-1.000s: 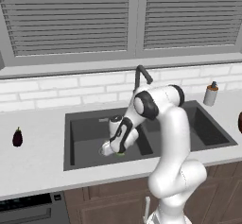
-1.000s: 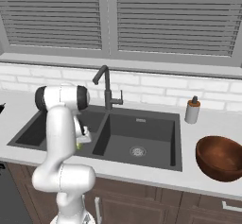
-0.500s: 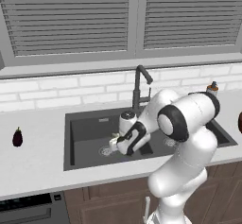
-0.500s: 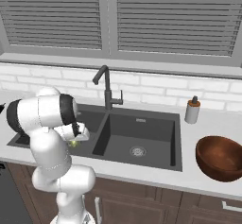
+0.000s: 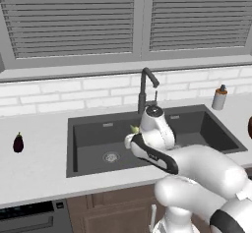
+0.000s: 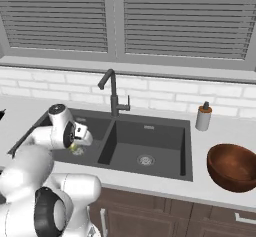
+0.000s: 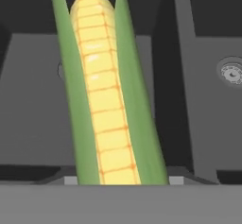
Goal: Pick the corn from the sink and place it in the bowl. Then pick the bowl and place it in the microwave. Then close the microwave door and press the start button.
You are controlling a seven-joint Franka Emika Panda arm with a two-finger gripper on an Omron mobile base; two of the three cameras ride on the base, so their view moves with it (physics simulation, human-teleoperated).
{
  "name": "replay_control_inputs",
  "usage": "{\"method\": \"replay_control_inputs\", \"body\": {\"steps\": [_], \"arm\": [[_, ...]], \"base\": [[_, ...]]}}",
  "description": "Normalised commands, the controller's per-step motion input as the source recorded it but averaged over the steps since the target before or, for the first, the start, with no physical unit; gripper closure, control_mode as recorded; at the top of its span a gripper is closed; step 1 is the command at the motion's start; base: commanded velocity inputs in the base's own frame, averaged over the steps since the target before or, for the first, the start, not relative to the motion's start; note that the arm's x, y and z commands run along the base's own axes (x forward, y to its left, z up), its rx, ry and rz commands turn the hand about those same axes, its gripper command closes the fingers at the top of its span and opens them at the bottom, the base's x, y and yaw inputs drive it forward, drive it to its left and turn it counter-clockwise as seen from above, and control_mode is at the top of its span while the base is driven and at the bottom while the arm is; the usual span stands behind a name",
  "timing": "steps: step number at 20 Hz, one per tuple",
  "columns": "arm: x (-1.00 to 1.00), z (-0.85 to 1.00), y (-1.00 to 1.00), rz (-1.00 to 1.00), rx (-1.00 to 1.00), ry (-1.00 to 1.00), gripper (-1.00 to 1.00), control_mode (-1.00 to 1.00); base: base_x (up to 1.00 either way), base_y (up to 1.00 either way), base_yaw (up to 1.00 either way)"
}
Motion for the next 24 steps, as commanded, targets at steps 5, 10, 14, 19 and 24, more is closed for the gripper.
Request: {"method": "replay_control_inputs", "body": {"steps": [5, 10, 14, 19, 24], "arm": [[-0.29, 1.00, -0.38, -0.09, 0.10, 0.00, 1.00, -1.00], [-0.48, 1.00, -0.34, -0.08, 0.08, 0.00, 1.00, -1.00], [-0.70, 0.99, -0.52, -0.11, 0.04, -0.06, 1.00, -1.00], [-0.68, 0.70, -0.78, -0.17, 0.06, -0.04, 1.00, -1.00], [-0.63, 0.49, -0.92, -0.21, 0.08, 0.00, 1.00, -1.00]], "base": [[0.00, 0.00, 0.00], [0.00, 0.00, 0.00], [0.00, 0.00, 0.00], [0.00, 0.00, 0.00], [0.00, 0.00, 0.00]]}}
